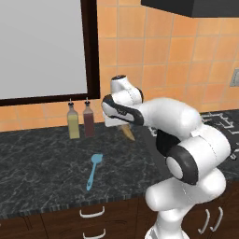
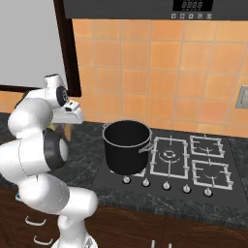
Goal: Put the broccoli and sweet potato in the pot. Retrieve the spatula and lightly stir the vegetables in the pot.
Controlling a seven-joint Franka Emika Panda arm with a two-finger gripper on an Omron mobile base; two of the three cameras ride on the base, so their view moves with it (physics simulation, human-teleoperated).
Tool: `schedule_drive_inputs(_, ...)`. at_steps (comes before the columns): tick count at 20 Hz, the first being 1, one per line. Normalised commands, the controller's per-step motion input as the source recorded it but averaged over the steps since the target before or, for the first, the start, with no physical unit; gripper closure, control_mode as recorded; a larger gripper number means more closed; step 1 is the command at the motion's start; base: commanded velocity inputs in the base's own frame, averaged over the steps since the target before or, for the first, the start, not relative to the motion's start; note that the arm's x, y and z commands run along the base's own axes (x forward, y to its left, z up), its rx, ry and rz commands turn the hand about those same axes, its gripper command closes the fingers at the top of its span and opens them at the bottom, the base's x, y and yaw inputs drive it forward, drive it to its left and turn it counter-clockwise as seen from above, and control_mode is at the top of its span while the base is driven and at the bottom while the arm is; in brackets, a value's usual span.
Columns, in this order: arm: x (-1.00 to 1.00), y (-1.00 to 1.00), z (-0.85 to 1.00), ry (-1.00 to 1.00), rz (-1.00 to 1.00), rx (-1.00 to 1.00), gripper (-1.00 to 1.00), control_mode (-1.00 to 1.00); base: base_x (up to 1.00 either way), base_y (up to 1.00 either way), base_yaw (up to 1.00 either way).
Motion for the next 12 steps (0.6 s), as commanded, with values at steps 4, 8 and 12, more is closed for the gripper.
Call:
schedule_drive_inputs(4,-0.57,-0.67,0.96,-0.28,-0.26,0.0,1.0,-1.0,0.0,0.0,0.0)
schedule_drive_inputs(8,-0.23,-0.98,0.5,-0.16,-0.24,0.0,1.0,-1.0,0.0,0.0,0.0)
schedule_drive_inputs(12,-0.2,-1.0,0.36,-0.13,-0.23,0.01,1.0,-1.0,0.0,0.0,0.0)
